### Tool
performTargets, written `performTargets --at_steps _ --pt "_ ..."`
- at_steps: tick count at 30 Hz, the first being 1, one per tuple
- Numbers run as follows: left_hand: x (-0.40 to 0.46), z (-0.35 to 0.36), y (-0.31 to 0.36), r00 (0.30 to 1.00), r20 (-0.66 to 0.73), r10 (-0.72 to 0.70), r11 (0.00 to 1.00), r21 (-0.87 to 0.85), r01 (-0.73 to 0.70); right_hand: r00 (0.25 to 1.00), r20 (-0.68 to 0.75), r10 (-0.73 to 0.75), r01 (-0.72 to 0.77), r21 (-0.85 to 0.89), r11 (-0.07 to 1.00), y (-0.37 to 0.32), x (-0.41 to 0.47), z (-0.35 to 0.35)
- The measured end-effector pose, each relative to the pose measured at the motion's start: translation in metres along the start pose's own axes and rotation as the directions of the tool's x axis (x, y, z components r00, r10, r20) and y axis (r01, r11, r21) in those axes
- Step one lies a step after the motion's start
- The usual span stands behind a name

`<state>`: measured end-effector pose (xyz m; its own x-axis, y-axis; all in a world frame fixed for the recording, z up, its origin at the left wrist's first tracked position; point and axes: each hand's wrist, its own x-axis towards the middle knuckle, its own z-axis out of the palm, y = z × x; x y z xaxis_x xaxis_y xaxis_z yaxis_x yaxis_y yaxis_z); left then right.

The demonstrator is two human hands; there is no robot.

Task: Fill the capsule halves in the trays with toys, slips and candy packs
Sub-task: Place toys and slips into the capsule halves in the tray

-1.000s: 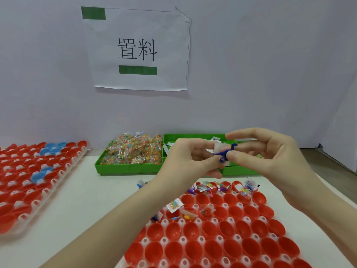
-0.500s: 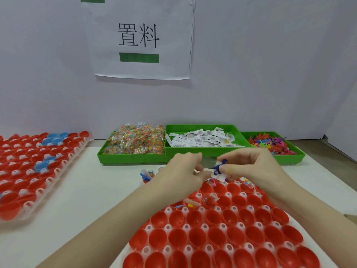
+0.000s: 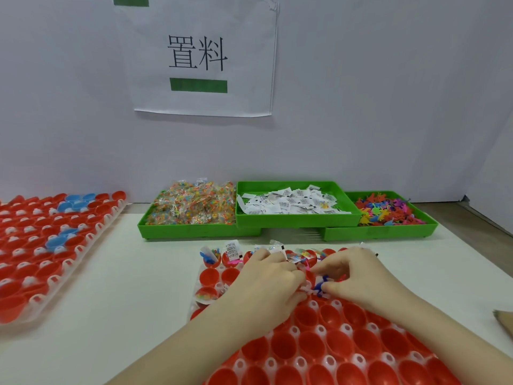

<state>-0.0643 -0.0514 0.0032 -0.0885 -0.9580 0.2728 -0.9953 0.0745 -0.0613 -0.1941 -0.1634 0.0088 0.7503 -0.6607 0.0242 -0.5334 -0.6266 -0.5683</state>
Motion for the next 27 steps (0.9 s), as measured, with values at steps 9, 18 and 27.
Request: performTargets --at_steps 9,18,27 --pt "0.004 0.005 0.003 0.999 -0.036 0.012 1.000 -0.011 -0.013 0.999 0.024 -0.023 0.027 -0.163 0.986 -0.001 0.008 0.002" --pt "0.004 0.002 0.000 0.999 -0.038 -0.014 0.998 -0.059 0.012 0.994 0.088 -0.065 0.074 -0.096 0.993 0.002 0.007 -0.002" --pt "0.003 0.003 0.001 0.996 -0.080 -0.028 0.994 -0.108 0.019 0.998 0.021 -0.051 0.053 -0.128 0.990 0.002 0.010 0.003"
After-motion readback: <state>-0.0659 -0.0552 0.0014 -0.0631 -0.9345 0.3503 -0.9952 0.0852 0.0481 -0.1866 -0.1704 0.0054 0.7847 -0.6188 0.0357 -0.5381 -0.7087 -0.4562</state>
